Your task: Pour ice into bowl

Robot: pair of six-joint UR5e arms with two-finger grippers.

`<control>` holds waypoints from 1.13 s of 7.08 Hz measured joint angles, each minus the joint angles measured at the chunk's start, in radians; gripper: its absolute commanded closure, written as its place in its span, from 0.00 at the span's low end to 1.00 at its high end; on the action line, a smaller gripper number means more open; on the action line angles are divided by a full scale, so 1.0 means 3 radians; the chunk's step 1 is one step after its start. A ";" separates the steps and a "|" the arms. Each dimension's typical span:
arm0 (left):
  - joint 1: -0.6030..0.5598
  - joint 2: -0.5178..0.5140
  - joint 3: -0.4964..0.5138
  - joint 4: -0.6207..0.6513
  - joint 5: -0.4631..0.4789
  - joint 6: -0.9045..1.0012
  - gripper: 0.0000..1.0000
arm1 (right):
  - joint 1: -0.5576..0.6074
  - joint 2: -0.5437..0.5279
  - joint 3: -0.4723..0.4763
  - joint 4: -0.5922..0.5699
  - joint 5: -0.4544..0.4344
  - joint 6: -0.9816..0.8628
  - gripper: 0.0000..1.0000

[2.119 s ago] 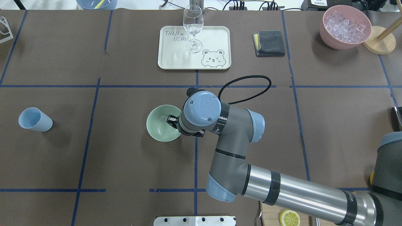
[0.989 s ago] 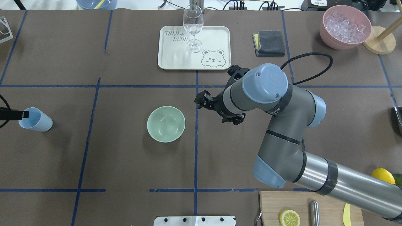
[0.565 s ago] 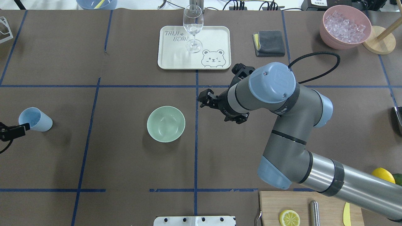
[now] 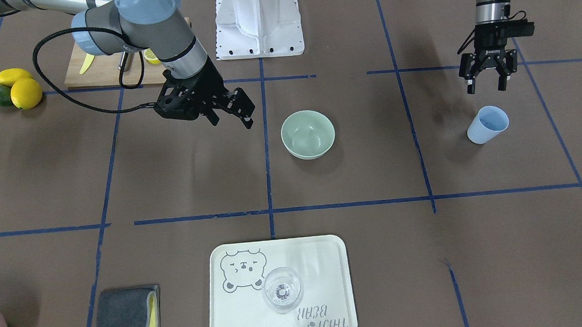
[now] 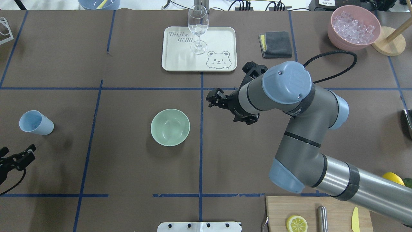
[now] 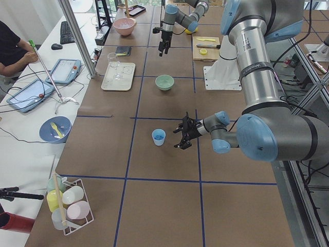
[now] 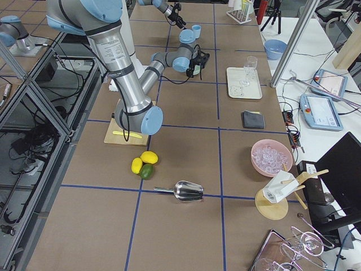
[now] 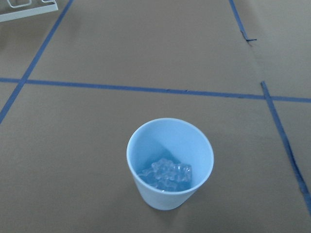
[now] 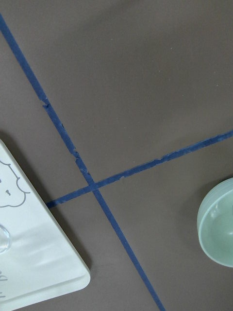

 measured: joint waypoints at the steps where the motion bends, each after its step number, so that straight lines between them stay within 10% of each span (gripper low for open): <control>1: 0.0039 -0.0134 0.0180 -0.0012 0.0244 -0.0026 0.00 | 0.0052 -0.0003 0.0044 -0.0005 0.0022 -0.0002 0.00; 8: 0.0046 -0.0721 0.0861 -0.0025 0.0719 0.0025 0.02 | 0.0745 -0.0589 0.0489 -0.0075 0.0712 -0.0624 0.00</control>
